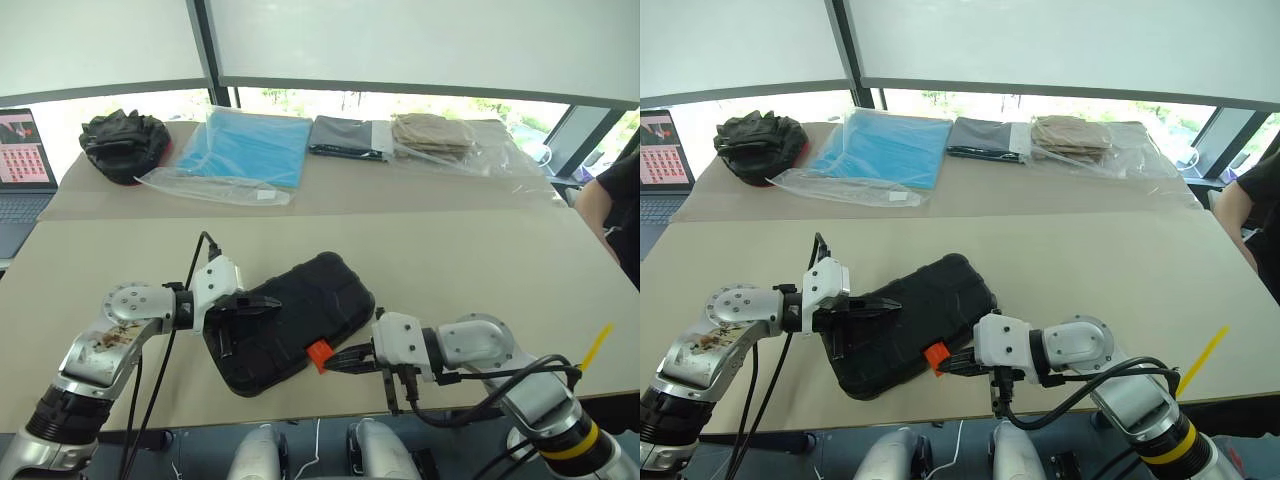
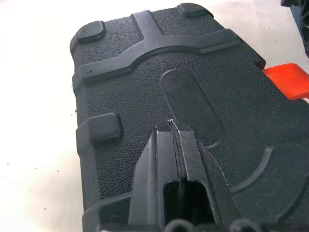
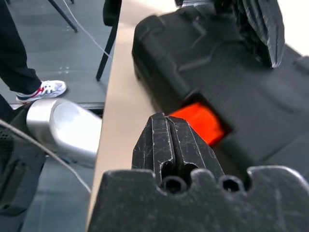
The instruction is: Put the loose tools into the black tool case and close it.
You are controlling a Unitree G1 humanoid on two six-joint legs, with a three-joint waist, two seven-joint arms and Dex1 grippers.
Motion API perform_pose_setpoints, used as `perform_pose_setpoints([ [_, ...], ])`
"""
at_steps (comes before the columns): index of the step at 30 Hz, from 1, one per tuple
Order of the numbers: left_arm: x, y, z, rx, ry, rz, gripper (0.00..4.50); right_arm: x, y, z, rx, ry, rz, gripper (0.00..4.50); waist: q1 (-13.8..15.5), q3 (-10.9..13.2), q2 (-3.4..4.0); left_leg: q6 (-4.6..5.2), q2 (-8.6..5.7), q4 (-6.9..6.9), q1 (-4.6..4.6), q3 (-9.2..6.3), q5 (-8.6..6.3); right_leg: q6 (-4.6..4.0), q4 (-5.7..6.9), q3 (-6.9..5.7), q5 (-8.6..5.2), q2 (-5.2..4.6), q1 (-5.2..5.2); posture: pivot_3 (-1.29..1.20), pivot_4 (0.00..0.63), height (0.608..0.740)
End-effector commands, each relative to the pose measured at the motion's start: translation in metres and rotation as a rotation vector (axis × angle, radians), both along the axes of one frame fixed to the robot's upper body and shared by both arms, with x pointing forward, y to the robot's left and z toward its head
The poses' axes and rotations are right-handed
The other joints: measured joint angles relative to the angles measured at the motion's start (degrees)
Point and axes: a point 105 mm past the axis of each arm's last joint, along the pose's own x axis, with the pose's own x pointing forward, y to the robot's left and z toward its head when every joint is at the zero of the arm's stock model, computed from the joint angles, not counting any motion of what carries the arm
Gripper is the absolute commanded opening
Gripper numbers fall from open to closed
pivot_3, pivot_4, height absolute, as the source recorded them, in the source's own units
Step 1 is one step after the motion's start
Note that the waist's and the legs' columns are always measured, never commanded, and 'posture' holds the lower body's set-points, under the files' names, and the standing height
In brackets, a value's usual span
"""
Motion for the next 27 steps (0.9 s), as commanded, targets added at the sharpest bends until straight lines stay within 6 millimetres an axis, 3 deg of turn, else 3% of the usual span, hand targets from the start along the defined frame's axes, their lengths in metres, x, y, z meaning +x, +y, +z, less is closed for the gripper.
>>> perform_pose_setpoints([
  [1,-0.006,0.009,-0.025,0.067,0.110,0.032,0.01,0.007,0.002,-0.003,-0.006,-0.039,-0.002,0.00,0.0,0.0,0.00,0.00,-0.02,0.00,0.00,0.01,0.00,-0.01,0.00,0.01,0.01,-0.02,0.00,0.00,0.150,0.740],
  [8,-0.005,0.009,-0.025,0.066,0.111,0.036,0.01,0.012,0.006,-0.012,-0.015,-0.058,0.010,0.00,0.0,0.0,0.00,0.00,-0.01,0.00,0.01,0.01,0.00,-0.11,0.01,0.01,0.07,0.01,0.00,0.00,0.150,0.740],
  [20,-0.004,0.009,-0.026,0.066,0.115,0.038,0.01,0.023,0.016,0.002,0.089,-0.154,-0.039,0.00,-0.1,0.0,0.00,-0.06,0.04,0.01,0.11,0.00,0.05,0.02,0.11,0.01,-0.01,0.08,0.00,0.00,0.150,0.740],
  [27,-0.004,0.007,-0.029,0.074,0.122,0.024,0.01,0.032,0.014,-0.016,0.033,-0.142,-0.087,0.00,-0.1,0.0,0.01,-0.06,0.05,0.01,0.17,0.00,0.05,0.01,0.13,0.01,-0.01,0.08,0.03,0.00,0.150,0.740],
])
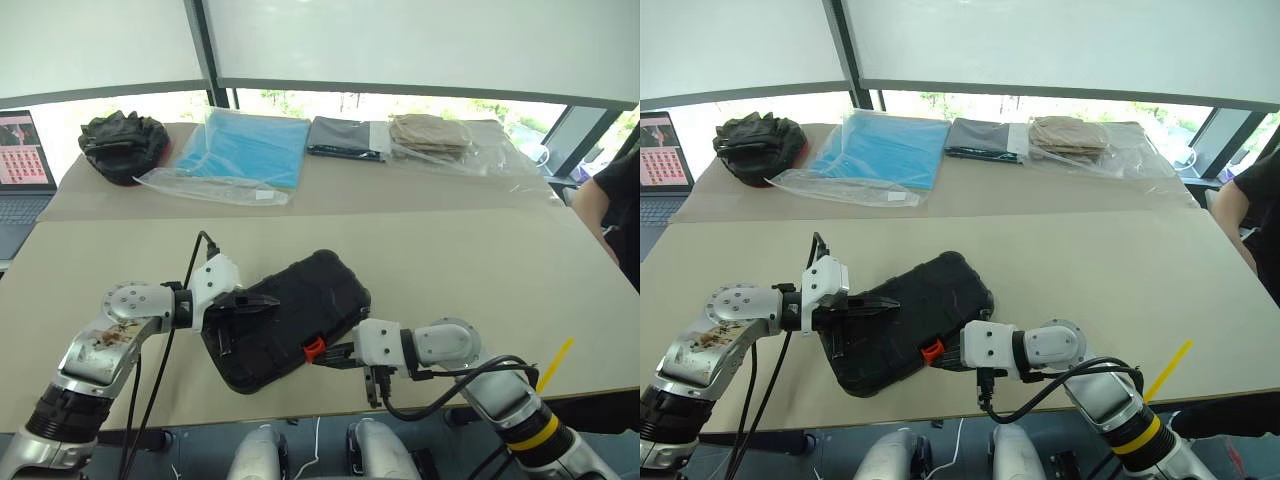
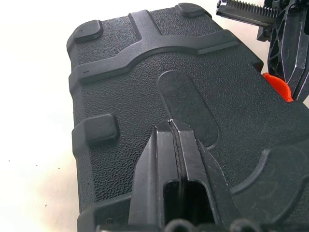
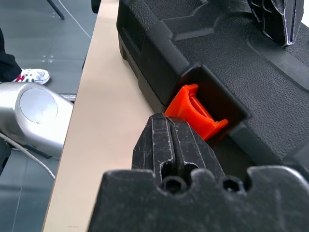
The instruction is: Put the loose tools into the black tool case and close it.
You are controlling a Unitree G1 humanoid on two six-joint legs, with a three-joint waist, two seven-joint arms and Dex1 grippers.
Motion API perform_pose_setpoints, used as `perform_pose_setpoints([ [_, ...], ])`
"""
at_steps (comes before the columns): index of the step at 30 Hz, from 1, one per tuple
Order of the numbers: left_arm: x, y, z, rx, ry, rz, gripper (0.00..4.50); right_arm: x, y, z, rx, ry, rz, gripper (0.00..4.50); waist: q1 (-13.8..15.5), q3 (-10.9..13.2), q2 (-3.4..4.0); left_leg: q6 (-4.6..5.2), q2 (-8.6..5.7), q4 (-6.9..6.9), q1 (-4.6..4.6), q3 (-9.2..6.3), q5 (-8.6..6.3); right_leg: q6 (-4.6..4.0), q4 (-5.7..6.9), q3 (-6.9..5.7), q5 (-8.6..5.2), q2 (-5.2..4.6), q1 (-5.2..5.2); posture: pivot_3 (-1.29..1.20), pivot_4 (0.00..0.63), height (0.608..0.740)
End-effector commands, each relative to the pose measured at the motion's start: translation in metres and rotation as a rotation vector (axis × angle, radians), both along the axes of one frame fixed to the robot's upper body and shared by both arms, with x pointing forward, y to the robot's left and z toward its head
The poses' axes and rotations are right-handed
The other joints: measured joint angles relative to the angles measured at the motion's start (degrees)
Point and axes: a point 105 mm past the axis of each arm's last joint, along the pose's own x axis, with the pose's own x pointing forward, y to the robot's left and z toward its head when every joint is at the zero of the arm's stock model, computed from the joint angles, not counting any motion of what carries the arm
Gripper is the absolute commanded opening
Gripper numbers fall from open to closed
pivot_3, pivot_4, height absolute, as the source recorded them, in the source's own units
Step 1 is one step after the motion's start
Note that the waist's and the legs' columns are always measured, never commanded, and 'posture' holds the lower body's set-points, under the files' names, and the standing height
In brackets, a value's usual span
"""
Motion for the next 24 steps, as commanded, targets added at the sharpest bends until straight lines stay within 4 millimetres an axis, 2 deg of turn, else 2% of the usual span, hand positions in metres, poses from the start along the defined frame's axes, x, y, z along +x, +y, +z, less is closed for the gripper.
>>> perform_pose_setpoints([
  [1,-0.007,0.004,-0.029,0.071,0.116,0.006,0.01,0.018,0.001,0.007,0.039,-0.069,-0.088,0.00,0.0,0.0,0.00,0.00,0.00,0.00,0.02,0.00,0.00,-0.01,0.01,0.00,0.00,0.00,0.01,0.00,0.150,0.740],
  [3,-0.007,0.004,-0.029,0.073,0.119,0.005,0.01,0.023,0.004,0.007,0.056,-0.081,-0.110,0.00,0.0,0.0,0.00,-0.01,0.00,0.00,0.02,-0.01,0.01,-0.26,0.02,0.01,-0.14,0.00,0.00,0.00,0.150,0.740],
  [13,-0.009,0.005,-0.039,0.085,0.165,0.003,0.01,0.035,0.007,0.017,0.114,-0.120,-0.167,0.00,0.0,0.0,0.00,-0.02,0.00,0.00,0.01,0.00,0.02,-0.21,0.03,0.05,-0.10,-0.02,0.00,0.00,0.150,0.740],
  [17,-0.007,0.010,-0.042,0.081,0.147,0.032,0.01,0.033,0.002,0.022,0.120,-0.114,-0.170,0.00,0.0,0.0,0.01,-0.02,0.00,0.00,0.00,0.00,0.02,-0.21,0.01,0.05,-0.10,-0.03,0.00,0.00,0.150,0.740],
  [20,-0.004,0.019,-0.031,-0.013,0.089,0.069,0.01,0.022,-0.014,0.025,0.138,-0.024,-0.170,0.00,0.0,0.0,0.05,-0.02,0.01,-0.01,-0.03,0.00,0.02,-0.22,0.00,0.06,-0.10,-0.05,-0.03,0.00,0.150,0.740],
  [23,-0.007,0.030,-0.013,-0.100,0.028,0.106,0.73,0.016,-0.034,0.032,0.161,0.028,-0.209,0.84,-0.2,0.0,0.09,-0.03,0.03,-0.09,-0.04,0.01,0.01,-0.35,-0.03,0.10,0.10,-0.08,-0.06,0.00,0.150,0.740],
  [24,-0.008,0.035,-0.010,-0.101,-0.002,0.119,1.13,0.014,-0.041,0.032,0.155,0.031,-0.217,1.18,-0.2,0.0,0.09,-0.02,0.04,-0.16,-0.04,0.01,0.01,-0.26,-0.07,0.12,0.16,-0.07,-0.07,0.00,0.150,0.740],
])
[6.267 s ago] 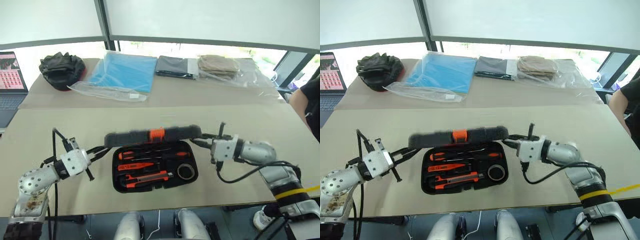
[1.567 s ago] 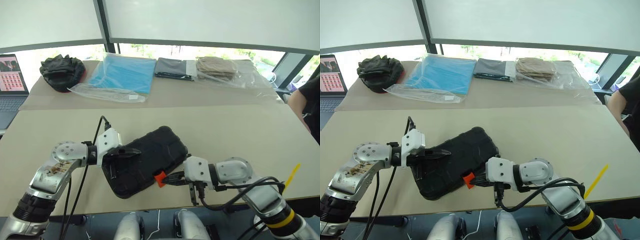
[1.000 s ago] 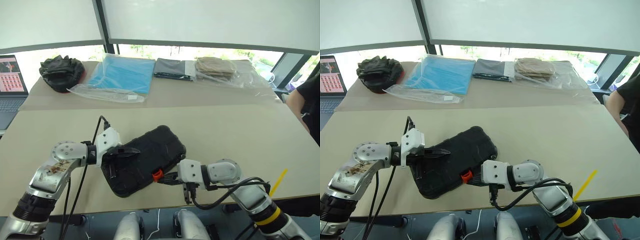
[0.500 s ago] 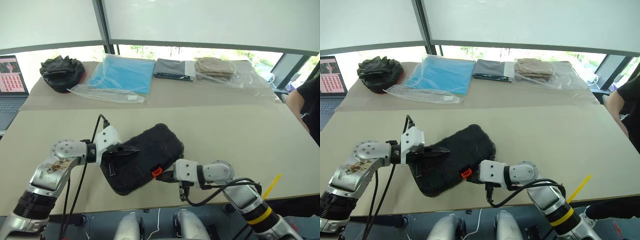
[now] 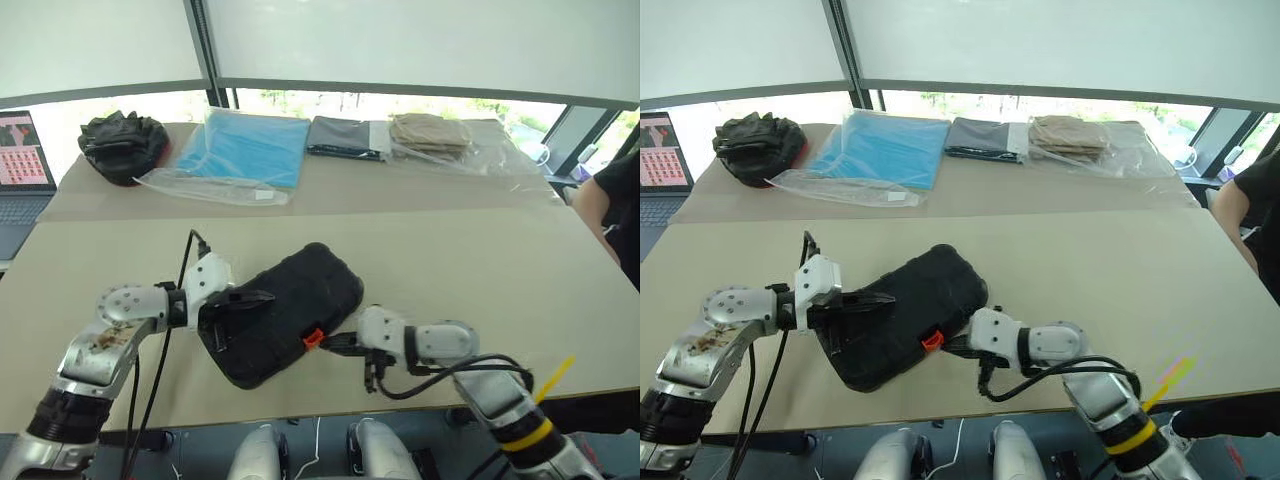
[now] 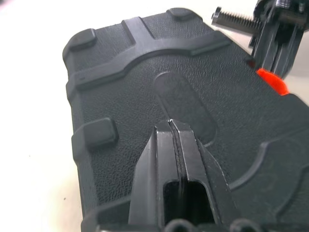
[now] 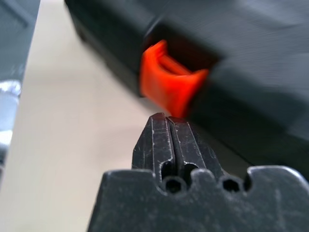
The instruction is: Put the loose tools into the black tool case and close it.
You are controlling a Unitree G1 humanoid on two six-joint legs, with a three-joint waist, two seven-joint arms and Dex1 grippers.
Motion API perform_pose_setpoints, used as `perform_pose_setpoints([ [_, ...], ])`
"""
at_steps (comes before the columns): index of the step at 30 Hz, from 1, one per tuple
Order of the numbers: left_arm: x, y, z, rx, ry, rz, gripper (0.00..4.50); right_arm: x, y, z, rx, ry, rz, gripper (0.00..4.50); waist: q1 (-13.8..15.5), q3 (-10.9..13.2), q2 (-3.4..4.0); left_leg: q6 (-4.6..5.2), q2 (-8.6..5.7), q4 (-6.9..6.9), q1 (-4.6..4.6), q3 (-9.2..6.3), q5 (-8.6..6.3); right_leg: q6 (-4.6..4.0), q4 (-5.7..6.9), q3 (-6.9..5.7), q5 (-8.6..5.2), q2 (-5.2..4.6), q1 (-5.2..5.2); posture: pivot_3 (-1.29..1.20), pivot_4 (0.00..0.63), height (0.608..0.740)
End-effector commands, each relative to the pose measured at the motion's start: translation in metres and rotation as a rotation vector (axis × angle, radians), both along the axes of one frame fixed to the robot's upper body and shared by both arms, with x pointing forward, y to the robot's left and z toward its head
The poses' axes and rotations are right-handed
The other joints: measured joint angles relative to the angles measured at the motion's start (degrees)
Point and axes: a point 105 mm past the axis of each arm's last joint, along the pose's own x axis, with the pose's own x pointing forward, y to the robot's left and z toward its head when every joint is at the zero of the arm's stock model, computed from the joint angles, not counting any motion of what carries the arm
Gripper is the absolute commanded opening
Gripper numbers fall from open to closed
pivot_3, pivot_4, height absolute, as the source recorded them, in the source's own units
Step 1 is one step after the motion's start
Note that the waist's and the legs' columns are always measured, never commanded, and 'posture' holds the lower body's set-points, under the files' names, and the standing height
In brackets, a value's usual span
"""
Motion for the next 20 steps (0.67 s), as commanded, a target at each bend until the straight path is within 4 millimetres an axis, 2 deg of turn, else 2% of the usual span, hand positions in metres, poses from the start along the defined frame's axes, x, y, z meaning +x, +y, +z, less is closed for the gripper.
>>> perform_pose_setpoints([
  [1,-0.008,0.026,-0.007,-0.008,0.018,0.078,1.41,-0.007,-0.024,0.020,0.026,-0.016,-0.016,1.47,0.0,0.0,0.01,0.00,0.00,-0.04,0.00,0.00,0.00,0.00,-0.03,0.00,0.00,0.01,0.00,0.00,0.150,0.740],
  [4,-0.015,0.050,0.001,-0.023,-0.023,0.153,2.46,-0.009,-0.053,0.020,-0.016,-0.038,-0.053,2.55,0.1,0.0,0.05,0.01,0.00,-0.16,-0.01,-0.02,-0.02,-0.12,-0.06,-0.07,-0.08,0.00,-0.03,0.00,0.150,0.740],
  [9,-0.040,0.093,-0.007,0.072,-0.041,0.282,4.31,-0.009,-0.094,0.025,0.002,-0.105,-0.071,4.23,0.2,0.0,0.06,0.02,-0.03,-0.20,-0.13,-0.02,-0.04,0.18,-0.13,-0.13,-0.32,-0.04,-0.11,0.00,0.150,0.740],
  [10,-0.050,0.104,-0.011,0.098,-0.025,0.308,4.45,-0.004,-0.107,0.024,-0.012,-0.113,-0.108,4.41,0.1,0.0,0.06,0.02,-0.02,-0.20,-0.13,-0.01,-0.04,0.16,-0.17,-0.11,-0.35,-0.03,-0.13,0.00,0.150,0.740],
  [13,-0.068,0.129,-0.020,0.147,-0.021,0.389,4.45,0.009,-0.135,0.031,0.019,-0.121,-0.193,4.41,0.1,0.1,0.18,0.01,-0.04,-0.21,-0.06,0.05,-0.10,-0.09,-0.25,-0.05,-0.46,-0.10,-0.04,0.00,0.150,0.740],
  [17,-0.080,0.140,-0.027,0.170,-0.031,0.446,4.45,0.016,-0.149,0.030,-0.002,-0.154,-0.190,4.41,0.6,0.3,-0.13,0.02,-0.02,-0.14,-0.23,0.07,-0.11,-0.13,-0.28,-0.07,-0.43,-0.10,-0.21,0.00,0.150,0.740],
  [20,-0.078,0.139,-0.026,0.145,-0.067,0.489,4.45,0.020,-0.148,0.026,0.005,-0.163,-0.174,4.41,1.4,0.3,-0.14,0.01,-0.03,-0.06,-0.31,0.02,-0.12,-0.15,-0.28,-0.14,-0.40,-0.21,-0.27,0.00,0.150,0.740],
])
